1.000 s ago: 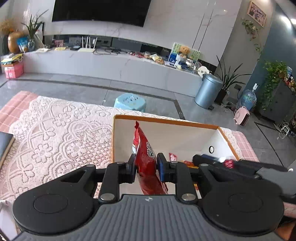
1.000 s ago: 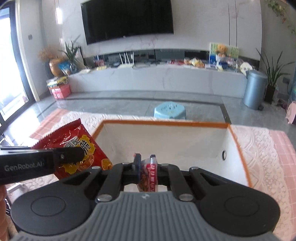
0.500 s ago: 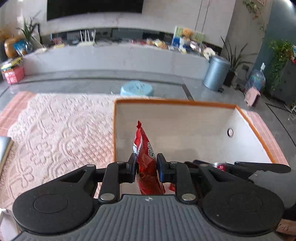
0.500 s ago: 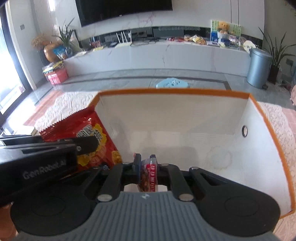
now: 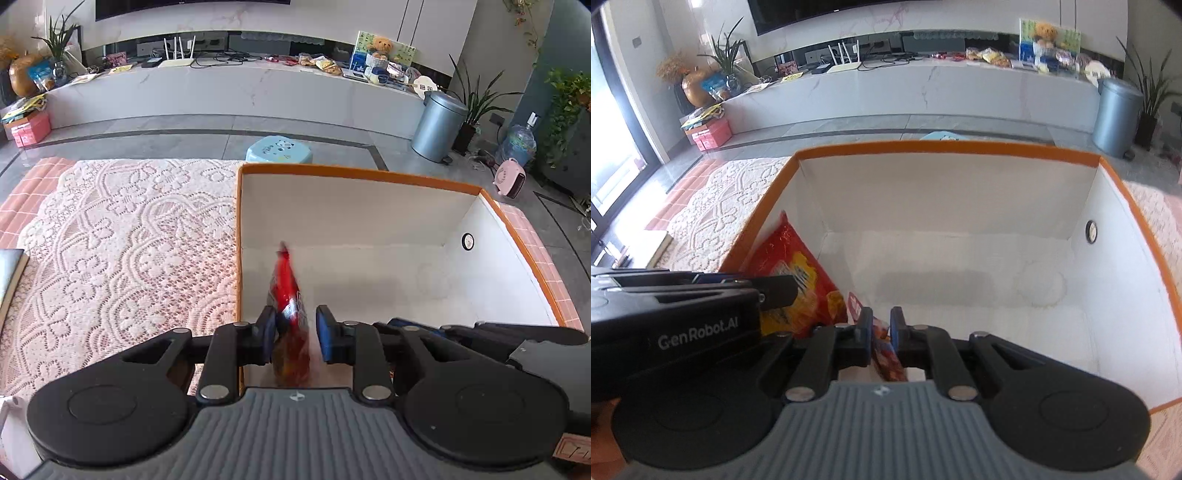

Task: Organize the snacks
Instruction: 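Lower both packets into the box and open both tools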

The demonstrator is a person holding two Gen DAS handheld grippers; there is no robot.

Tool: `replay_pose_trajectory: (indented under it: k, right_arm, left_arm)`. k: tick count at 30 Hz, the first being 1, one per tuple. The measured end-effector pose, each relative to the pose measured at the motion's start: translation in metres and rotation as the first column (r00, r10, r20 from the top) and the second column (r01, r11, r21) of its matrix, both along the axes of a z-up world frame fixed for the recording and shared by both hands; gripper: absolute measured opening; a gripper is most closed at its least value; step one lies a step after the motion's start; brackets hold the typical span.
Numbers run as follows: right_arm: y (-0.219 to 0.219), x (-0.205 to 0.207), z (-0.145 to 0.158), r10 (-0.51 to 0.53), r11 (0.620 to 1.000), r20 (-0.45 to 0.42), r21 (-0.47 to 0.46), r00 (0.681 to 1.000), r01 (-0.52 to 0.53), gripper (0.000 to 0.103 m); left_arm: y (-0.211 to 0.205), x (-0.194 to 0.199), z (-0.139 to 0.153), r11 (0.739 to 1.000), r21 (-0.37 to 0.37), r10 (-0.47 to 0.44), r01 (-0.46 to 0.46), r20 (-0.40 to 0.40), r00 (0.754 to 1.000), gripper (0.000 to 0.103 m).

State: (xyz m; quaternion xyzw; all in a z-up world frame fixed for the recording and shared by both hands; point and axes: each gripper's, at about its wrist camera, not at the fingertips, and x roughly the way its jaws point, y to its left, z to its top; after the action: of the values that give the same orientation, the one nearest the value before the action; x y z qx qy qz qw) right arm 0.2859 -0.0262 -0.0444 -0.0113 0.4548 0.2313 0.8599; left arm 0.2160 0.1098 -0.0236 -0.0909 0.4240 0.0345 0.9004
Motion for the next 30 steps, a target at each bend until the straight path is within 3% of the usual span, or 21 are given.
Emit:
replay_pose_trajectory:
  k: [1,4,12,16,21,30]
  right_arm:
    - [-0.001,0.000,0.000,-0.006,1.000,-0.012,0.011,1.000,0.006,0.005]
    - [-0.001,-0.001,-0.002,-0.021,1.000,-0.029,0.019,0.999,0.021,0.005]
    - [0.006,-0.004,-0.002,-0.035,0.999,-0.031,0.017,0.999,0.035,0.005]
    - [0.010,-0.002,-0.008,-0.034,0.998,-0.105,0.053,0.994,0.040,0.006]
    - [0.010,-0.003,-0.010,-0.043,0.997,-0.127,0.053,0.991,0.050,0.010]
    - [-0.001,-0.014,0.012,-0.039,0.999,-0.059,0.028,0.998,0.041,0.032]
  left_arm:
    - [0.000,-0.001,0.003,1.000,-0.004,0.002,-0.002,0.008,1.000,0.043]
    - [0.002,-0.007,0.011,1.000,-0.014,0.011,-0.010,0.046,0.999,0.054]
    - [0.015,-0.032,0.033,0.993,-0.083,0.093,-0.082,0.140,0.986,0.059]
    - [0.020,-0.036,0.036,0.990,-0.098,0.111,-0.097,0.147,0.983,0.059]
    - [0.023,-0.039,0.033,0.990,-0.099,0.112,-0.099,0.134,0.985,0.060]
    - [0.017,-0.047,0.039,0.991,-0.104,0.098,-0.084,0.135,0.986,0.060]
